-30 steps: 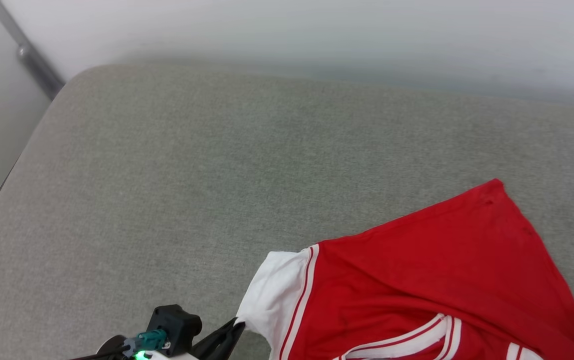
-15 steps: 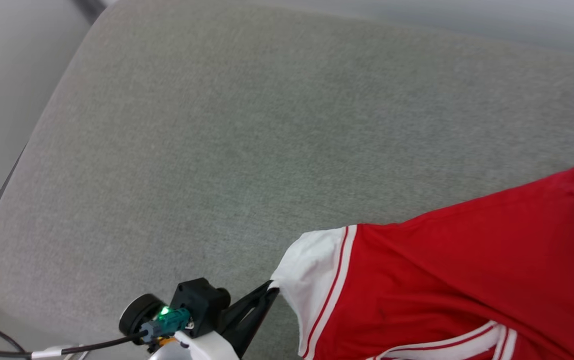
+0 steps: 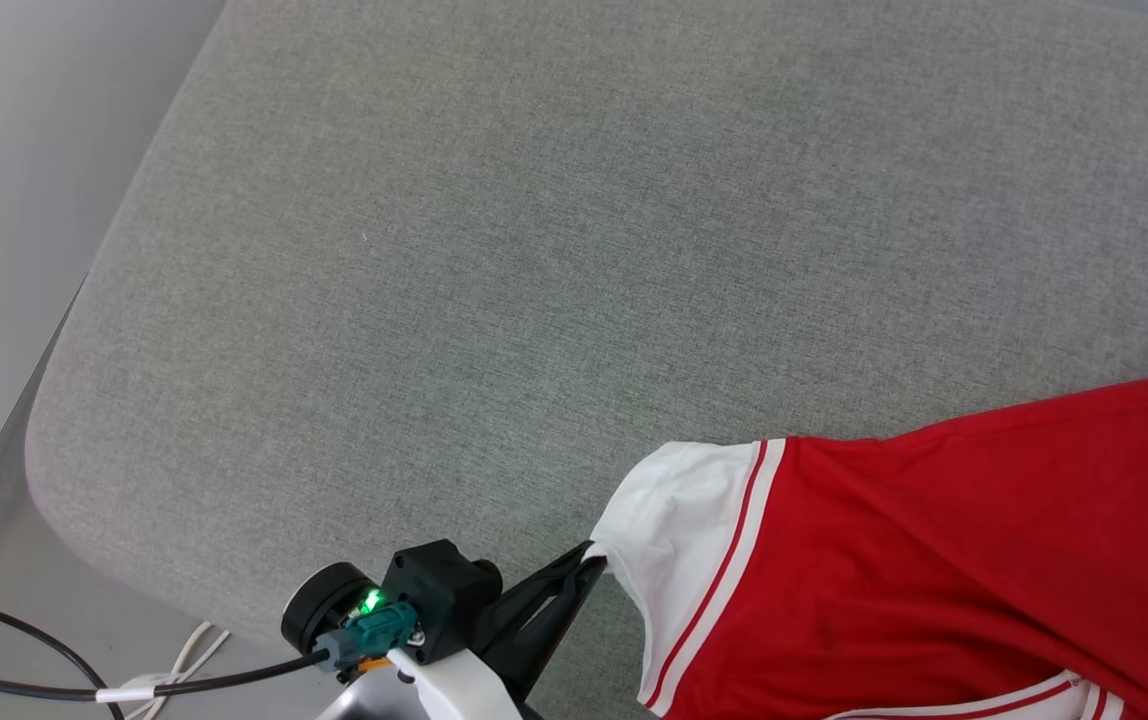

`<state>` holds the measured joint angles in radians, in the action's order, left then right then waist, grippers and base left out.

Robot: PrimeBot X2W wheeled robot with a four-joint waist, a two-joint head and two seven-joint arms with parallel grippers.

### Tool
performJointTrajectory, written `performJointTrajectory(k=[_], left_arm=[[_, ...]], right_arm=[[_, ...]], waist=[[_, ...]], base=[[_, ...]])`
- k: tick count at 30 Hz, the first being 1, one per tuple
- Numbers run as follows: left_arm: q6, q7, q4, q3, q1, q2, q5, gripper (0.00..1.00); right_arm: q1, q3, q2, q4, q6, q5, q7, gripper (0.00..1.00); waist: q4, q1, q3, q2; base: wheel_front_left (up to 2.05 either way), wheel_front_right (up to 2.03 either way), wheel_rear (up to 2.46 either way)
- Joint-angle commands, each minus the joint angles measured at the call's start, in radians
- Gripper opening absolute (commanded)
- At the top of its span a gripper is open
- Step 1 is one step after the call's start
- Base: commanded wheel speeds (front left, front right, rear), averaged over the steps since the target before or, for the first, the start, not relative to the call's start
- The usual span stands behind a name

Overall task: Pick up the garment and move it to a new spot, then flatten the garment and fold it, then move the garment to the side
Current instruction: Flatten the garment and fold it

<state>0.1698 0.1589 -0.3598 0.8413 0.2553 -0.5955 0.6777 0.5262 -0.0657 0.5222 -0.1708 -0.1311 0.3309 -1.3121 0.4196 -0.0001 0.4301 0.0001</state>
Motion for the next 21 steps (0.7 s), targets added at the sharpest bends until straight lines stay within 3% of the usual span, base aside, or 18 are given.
performJointTrajectory(k=[1,2,4,5,12,21], left_arm=[[-0.003,-0.005,0.002,0.0,0.013,0.003,0.0,0.0],[-0.004,-0.006,0.003,-0.001,0.015,0.003,0.001,0.0],[-0.002,-0.009,0.006,-0.004,0.017,0.003,0.002,0.0],[-0.001,-0.01,0.007,-0.006,0.018,0.002,0.004,0.0],[0.007,-0.011,0.016,-0.017,0.021,-0.01,0.001,0.0],[0.036,0.005,0.003,-0.041,-0.001,-0.046,0.017,0.0]], right_arm=[[-0.07,0.029,-0.032,-0.069,0.001,0.005,-0.004,1.0],[-0.084,0.034,-0.035,-0.079,0.001,0.009,-0.012,1.0],[-0.108,0.037,-0.041,-0.091,0.001,0.02,-0.026,0.09],[-0.115,0.039,-0.042,-0.091,0.001,0.024,-0.031,0.0],[-0.096,0.028,-0.03,-0.074,0.001,0.034,0.03,0.0],[-0.01,0.006,-0.045,-0.073,0.001,0.085,0.184,0.0]], waist=[[0.003,0.0001,0.004,-0.0001],[0.003,0.0001,0.006,-0.0001],[0.003,0.0001,0.008,-0.0001],[0.002,0.0001,0.008,-0.0001],[-0.019,0.0001,-0.029,-0.0001],[-0.088,0.0001,-0.16,-0.0001]], base=[[0.0,0.0,0.0],[0.0,0.0,0.0],[0.0,0.0,0.0],[0.0,0.0,0.0],[0.0,0.0,0.0],[0.0,0.0,0.0]])
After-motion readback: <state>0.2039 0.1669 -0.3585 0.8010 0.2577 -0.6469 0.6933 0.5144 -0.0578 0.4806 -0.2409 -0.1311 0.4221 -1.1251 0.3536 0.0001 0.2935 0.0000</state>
